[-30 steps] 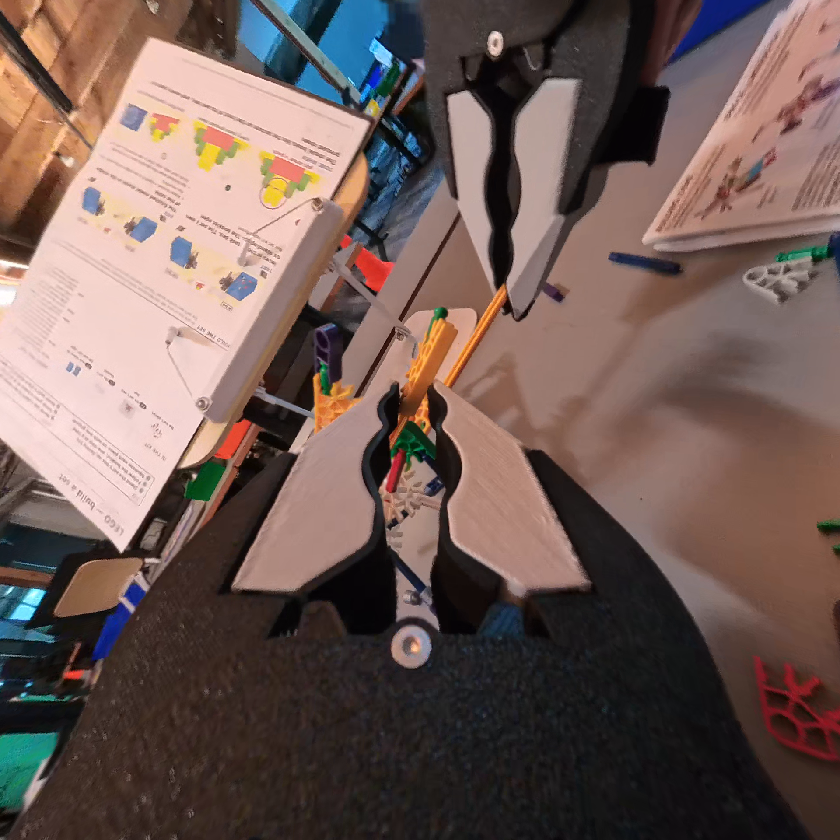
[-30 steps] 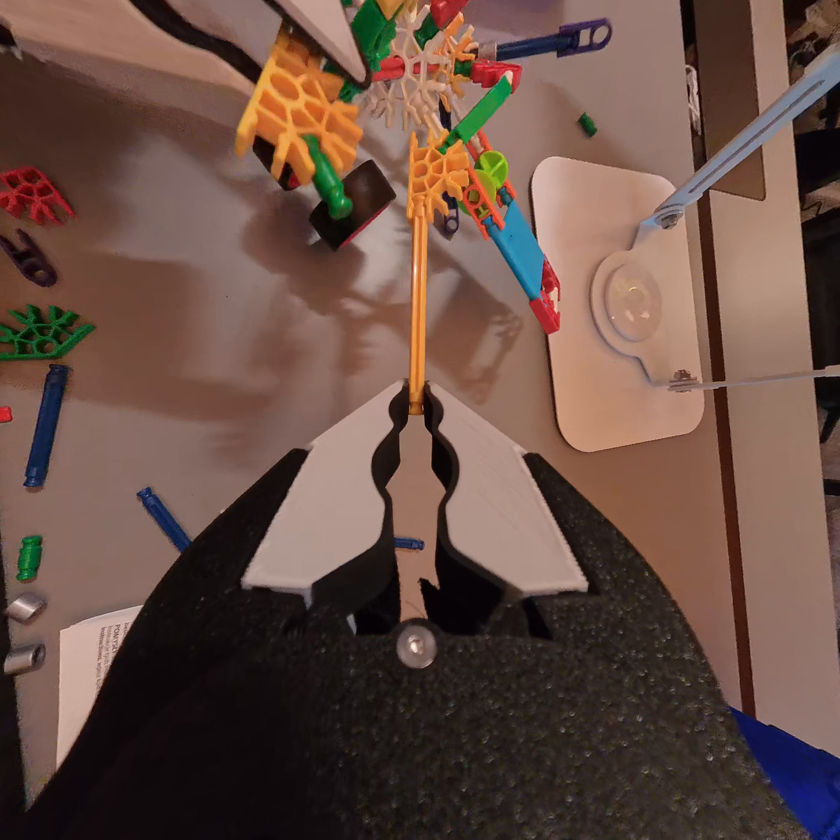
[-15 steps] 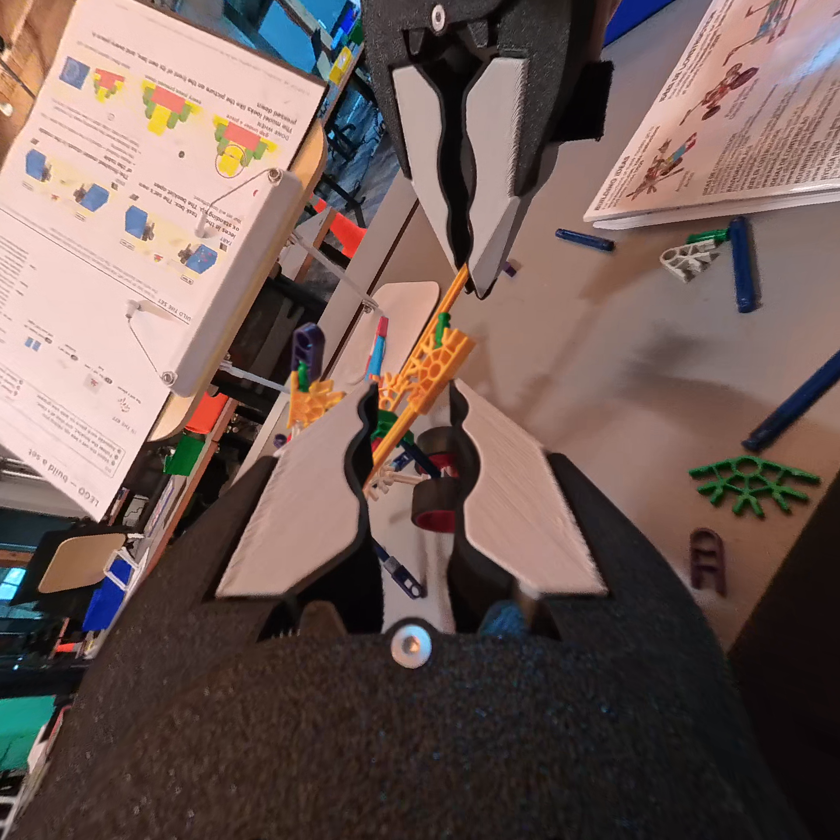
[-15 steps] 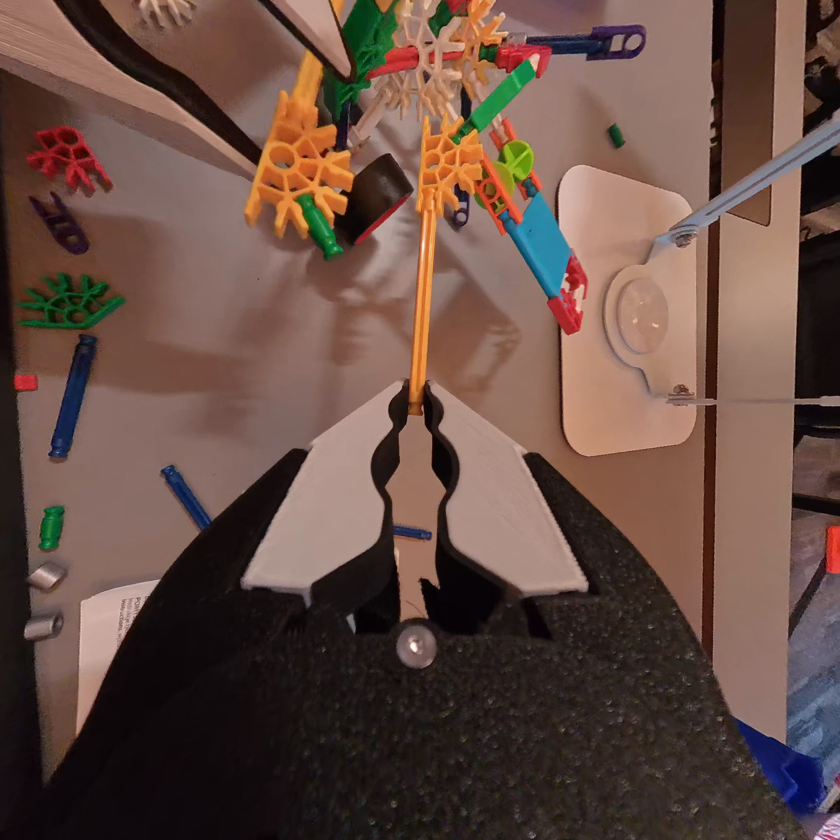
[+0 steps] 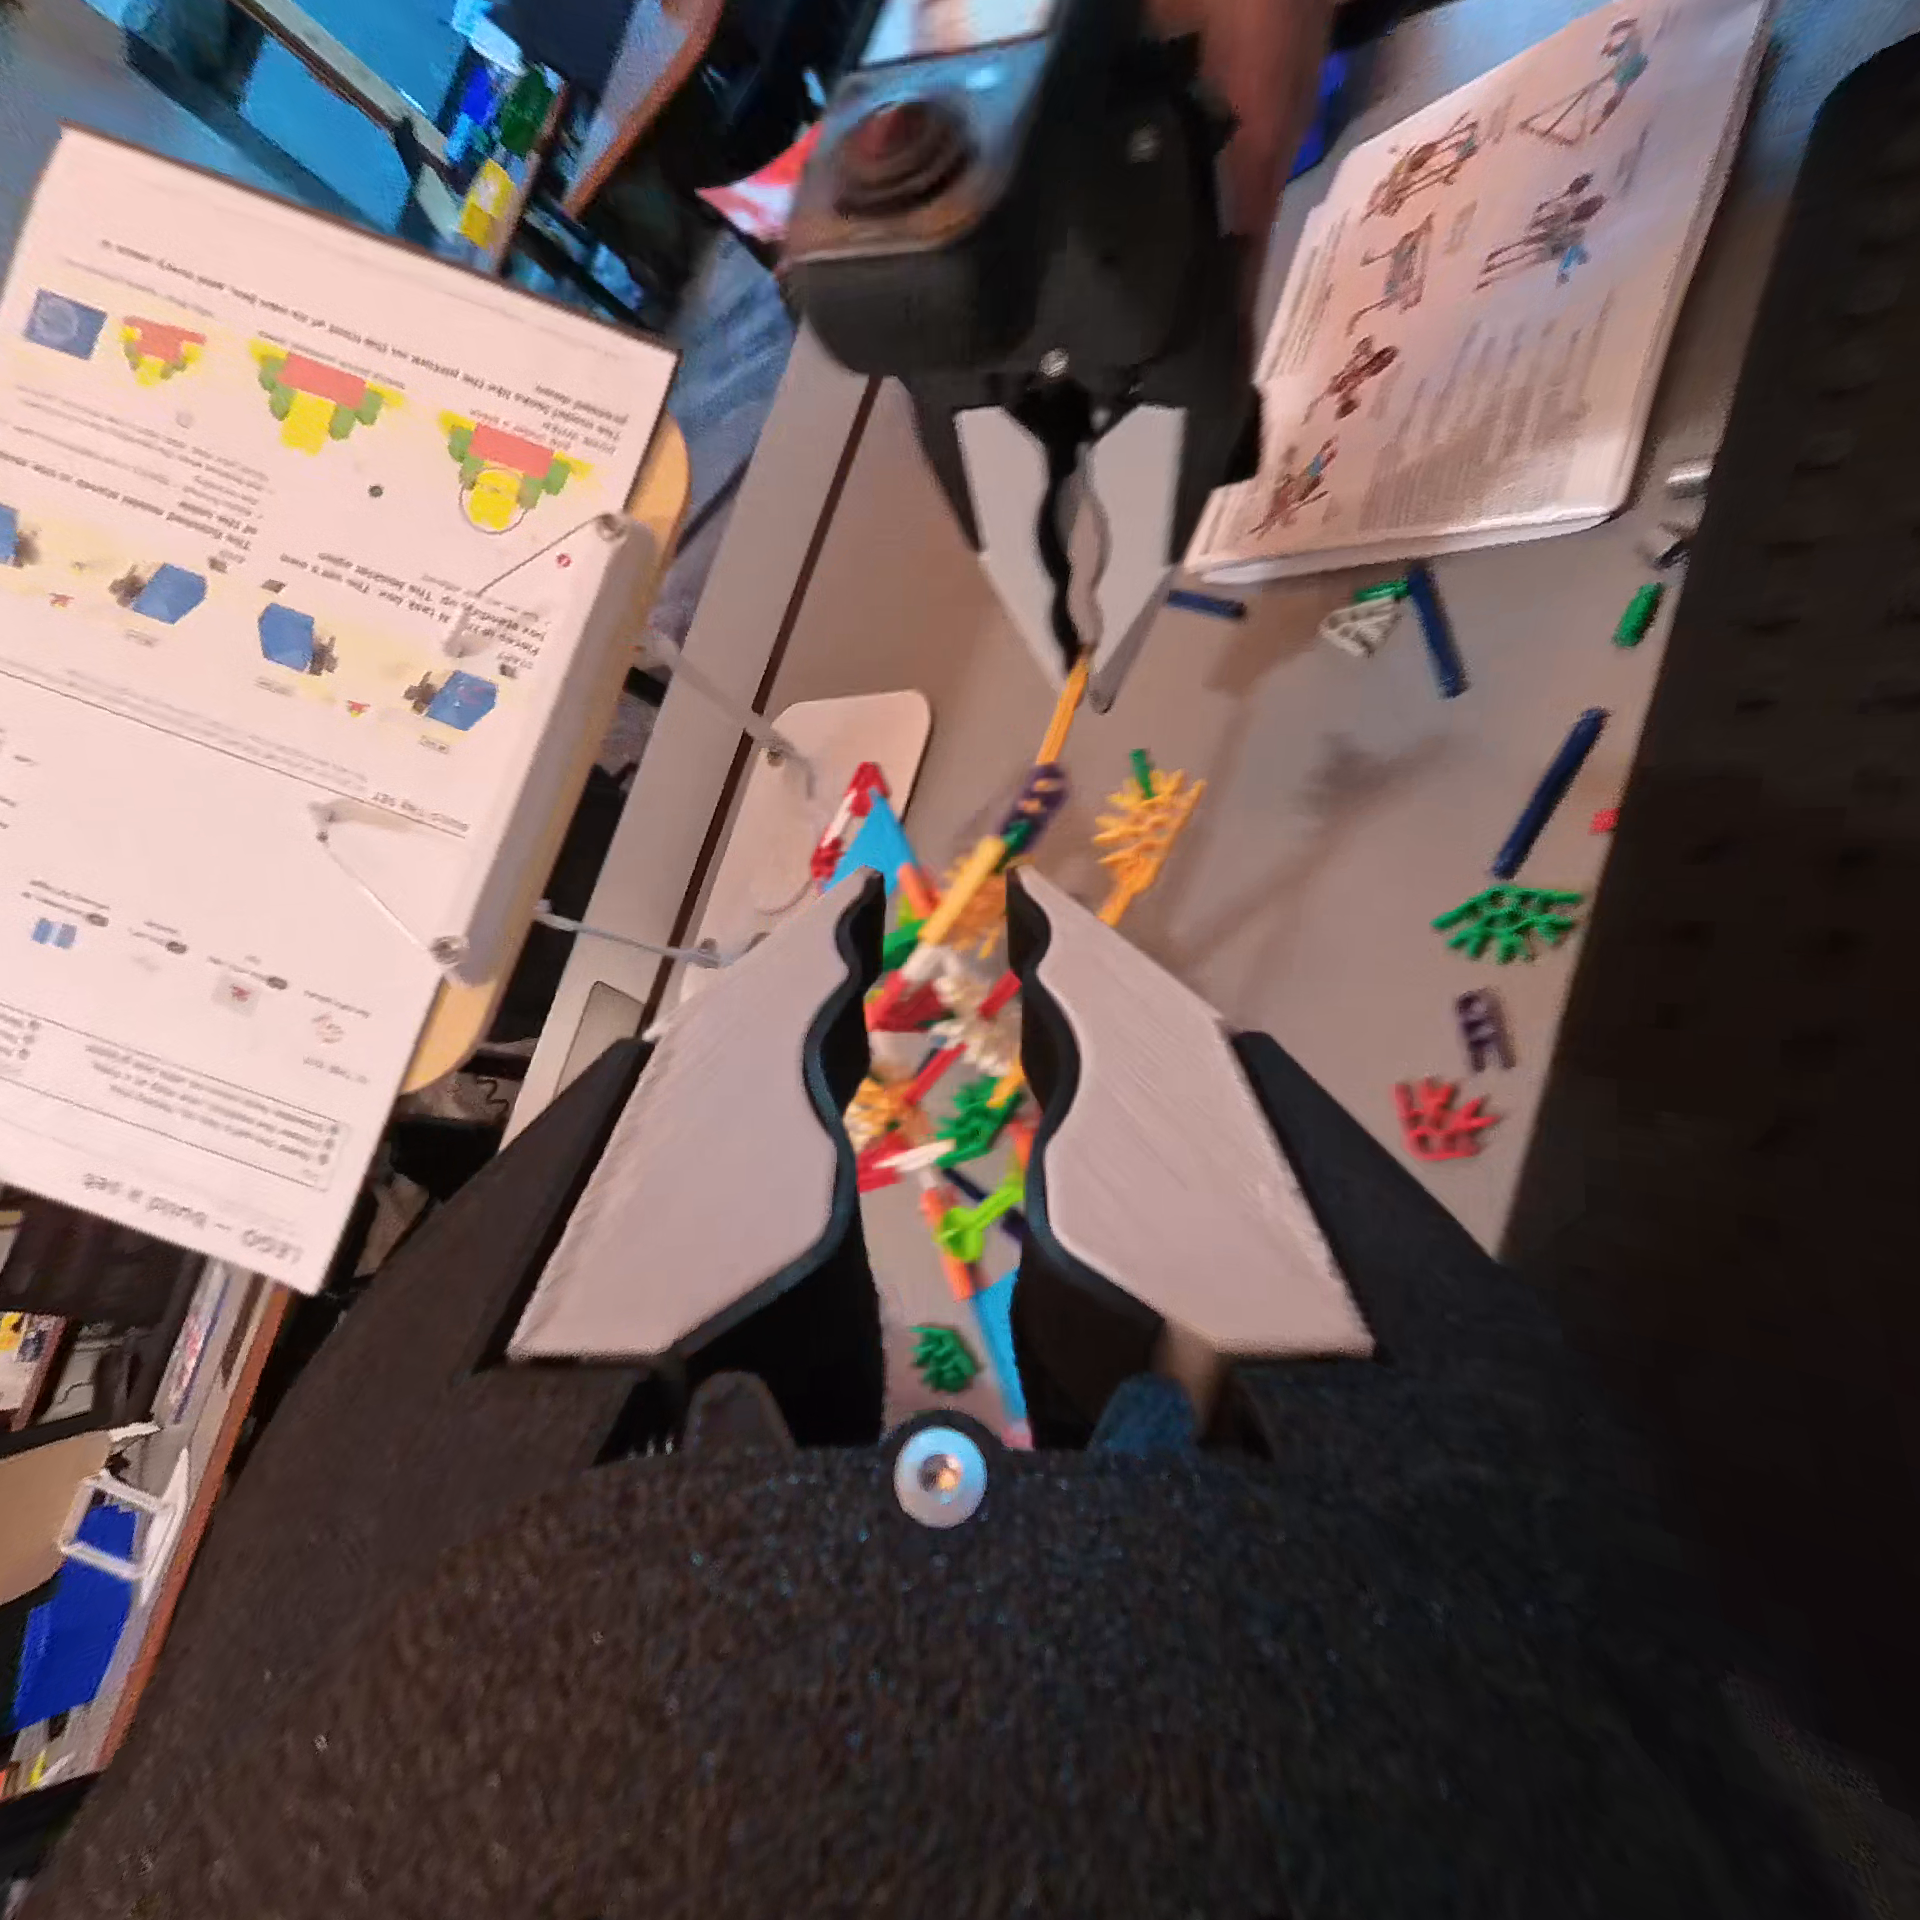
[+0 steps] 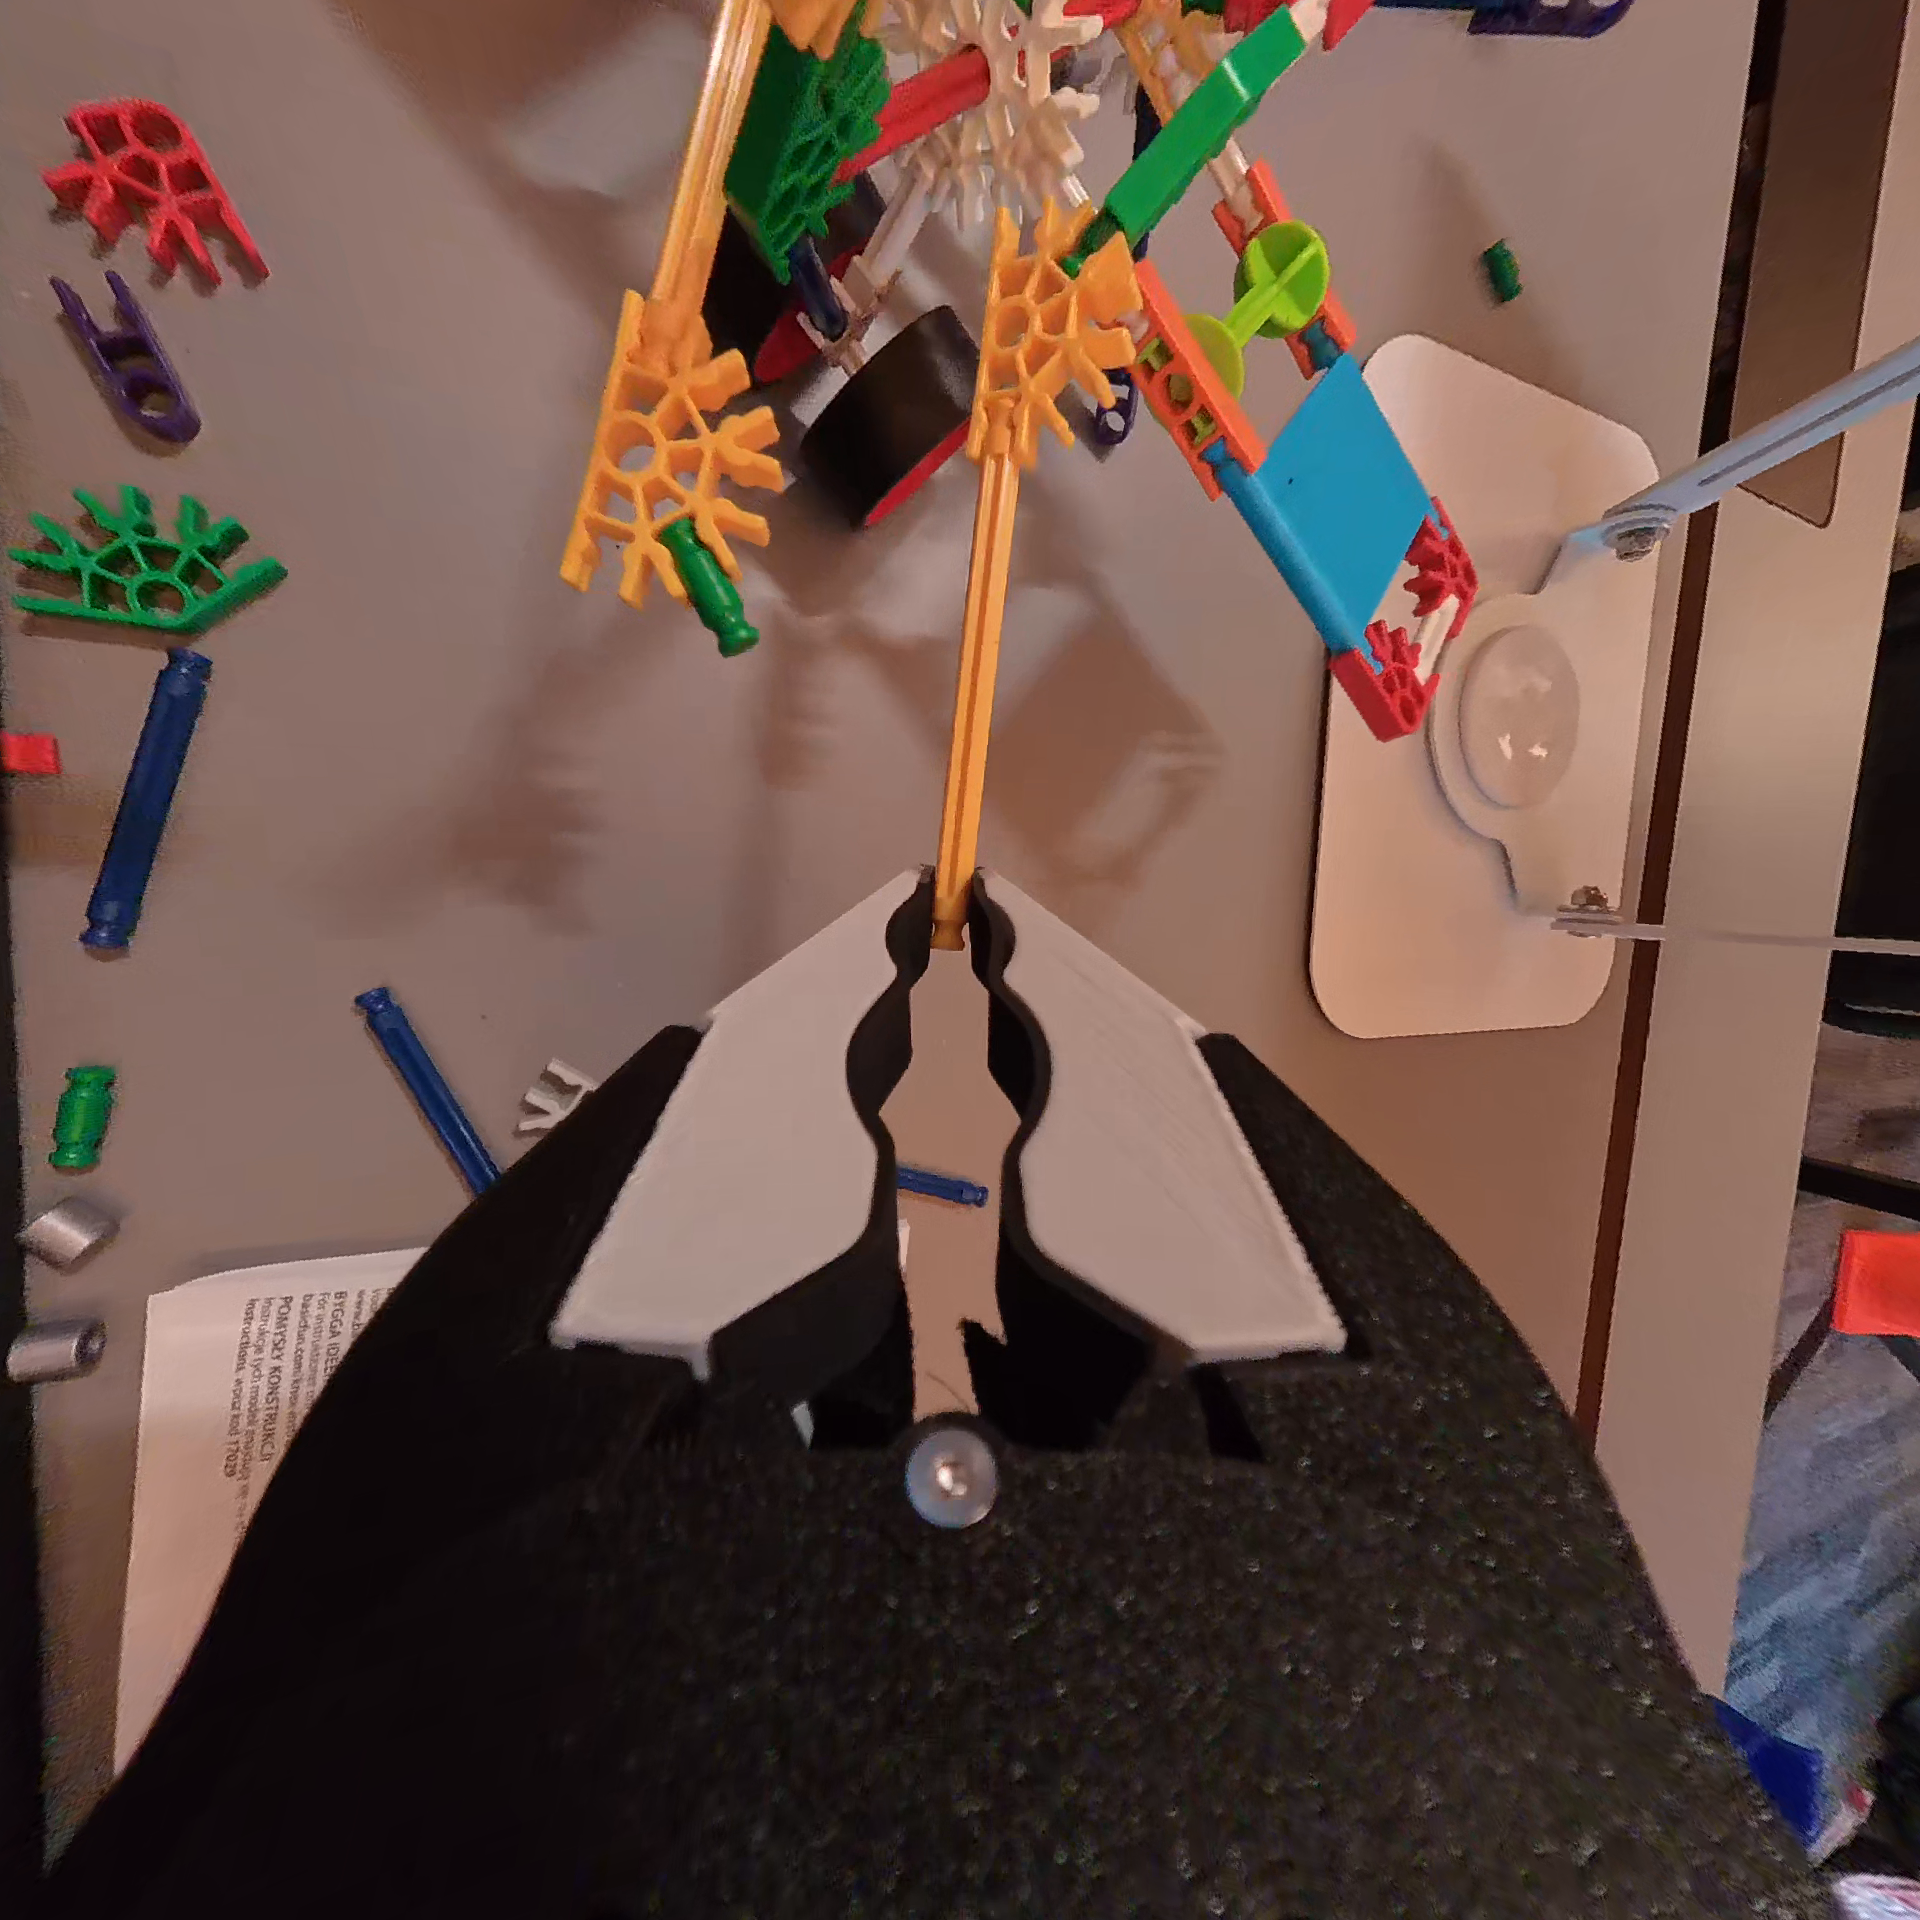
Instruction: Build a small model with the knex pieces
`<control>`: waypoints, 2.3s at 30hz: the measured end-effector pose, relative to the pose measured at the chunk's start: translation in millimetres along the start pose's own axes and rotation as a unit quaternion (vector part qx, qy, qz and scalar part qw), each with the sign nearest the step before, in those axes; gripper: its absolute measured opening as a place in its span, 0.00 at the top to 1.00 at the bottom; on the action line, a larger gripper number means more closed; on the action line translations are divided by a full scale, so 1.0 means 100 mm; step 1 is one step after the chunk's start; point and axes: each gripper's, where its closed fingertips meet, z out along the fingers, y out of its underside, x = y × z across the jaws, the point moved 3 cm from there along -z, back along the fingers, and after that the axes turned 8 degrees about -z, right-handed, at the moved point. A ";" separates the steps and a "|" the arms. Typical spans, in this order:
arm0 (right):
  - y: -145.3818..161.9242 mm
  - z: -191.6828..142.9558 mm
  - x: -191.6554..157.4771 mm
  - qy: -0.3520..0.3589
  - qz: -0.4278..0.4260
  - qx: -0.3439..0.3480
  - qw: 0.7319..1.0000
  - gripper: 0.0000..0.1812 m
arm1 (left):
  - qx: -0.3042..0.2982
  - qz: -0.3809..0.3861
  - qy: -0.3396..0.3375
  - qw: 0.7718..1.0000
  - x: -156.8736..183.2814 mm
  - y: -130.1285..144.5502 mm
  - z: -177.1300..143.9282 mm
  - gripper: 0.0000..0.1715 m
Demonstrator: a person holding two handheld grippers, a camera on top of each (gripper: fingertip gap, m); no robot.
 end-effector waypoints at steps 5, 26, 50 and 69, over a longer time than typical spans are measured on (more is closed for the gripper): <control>0.03 -0.01 0.08 0.012 0.006 0.008 1.000 0.97 | -0.093 -0.007 0.126 0.988 -0.43 0.22 0.35 0.84; 0.23 0.02 0.30 0.058 -0.030 0.007 0.998 0.96 | -0.222 -0.130 0.373 0.891 -0.45 0.64 1.21 0.85; -0.22 -0.11 0.56 -0.078 0.072 0.142 0.984 0.88 | -0.103 -0.012 0.281 0.954 -0.20 0.49 1.24 0.97; -0.18 0.33 0.48 -0.055 0.110 0.054 0.991 0.98 | -0.089 -0.050 0.223 0.970 -0.28 0.45 1.43 0.98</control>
